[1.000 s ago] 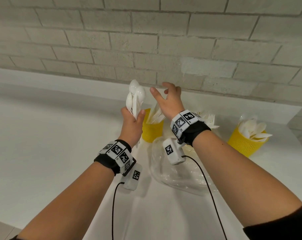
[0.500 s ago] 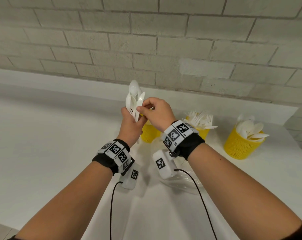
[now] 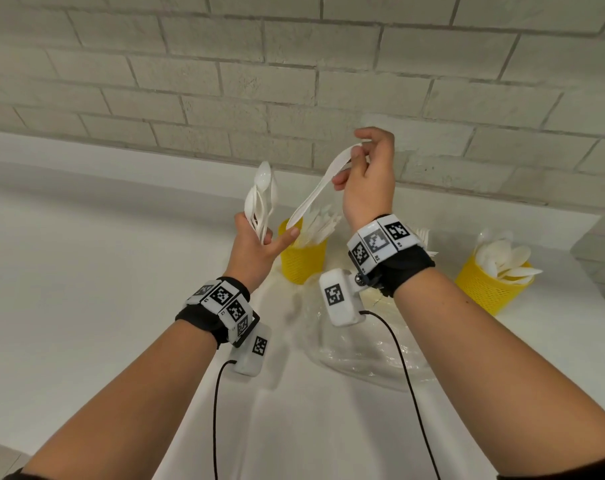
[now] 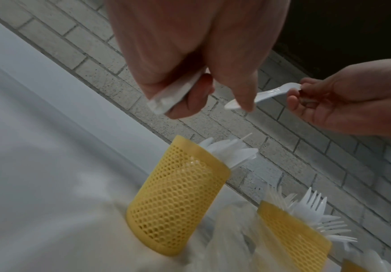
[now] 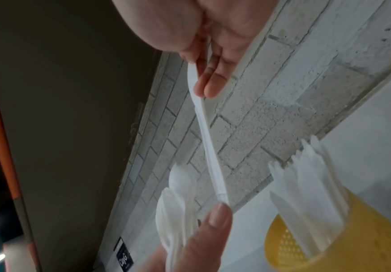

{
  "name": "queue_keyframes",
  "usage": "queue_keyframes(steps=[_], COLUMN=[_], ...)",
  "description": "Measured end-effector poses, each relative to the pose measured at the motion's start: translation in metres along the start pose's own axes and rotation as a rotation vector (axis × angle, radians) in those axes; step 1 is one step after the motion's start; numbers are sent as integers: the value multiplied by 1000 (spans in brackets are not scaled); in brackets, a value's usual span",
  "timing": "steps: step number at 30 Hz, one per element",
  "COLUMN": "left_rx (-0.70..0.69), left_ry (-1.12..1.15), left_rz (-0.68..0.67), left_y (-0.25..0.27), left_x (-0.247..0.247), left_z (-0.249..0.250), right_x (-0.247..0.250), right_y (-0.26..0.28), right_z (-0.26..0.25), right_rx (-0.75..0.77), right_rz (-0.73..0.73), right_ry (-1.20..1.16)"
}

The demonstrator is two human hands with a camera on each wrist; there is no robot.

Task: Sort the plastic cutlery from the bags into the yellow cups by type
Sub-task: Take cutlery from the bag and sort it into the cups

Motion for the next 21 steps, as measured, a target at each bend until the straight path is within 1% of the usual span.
queue_keyframes(steps=[2,5,7,10,11,12,13,15,16,17,19,21], left_rx=[22,35,1,-83,-105,-123,-141,-169,-178,-189,-209,-225], left_ry=[-10,56,75,64,67,73,80,97,113,132,158,162], left_rz=[13,24,6,-35,-43,-47,-48,-42,-35,-30,-44,-72], left_y=[-2,-3,-2,3,4,5,5,6,7,7,9,13], left_x=[1,0,-2,-5,-5,-5,-5,-4,-4,-5,-10,-17], left_z=[-6,-11,-9,1,3,5,6,9,11,12,19,24], right_x=[-2,-14,-19,-24,-24,-23,-21,-15,-12,-9,-7,-8], right_y=[-2,3,9,19,21,22,24,31,38,46,62,73], right_z=[3,19,36,57,56,50,42,24,17,9,-7,-18], right_rx=[-4,-9,5,-8,10,46,64,4,-36,-47,-8,38], right_rz=[-45,-151,-244,-415,-426,-409,-383,-329,-324,-332,-408,-486], right_ry=[38,190,348,657,724,731,667,343,172,51,-49,-78])
Point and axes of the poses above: each hand's wrist, its own y-axis away from the middle knuckle, its own x-axis out of the back of the hand, z = x × y, the point moved 5 cm from there along -y, towards the middle knuckle, and after that the axes turned 4 degrees about -z, right-handed, at the moved point
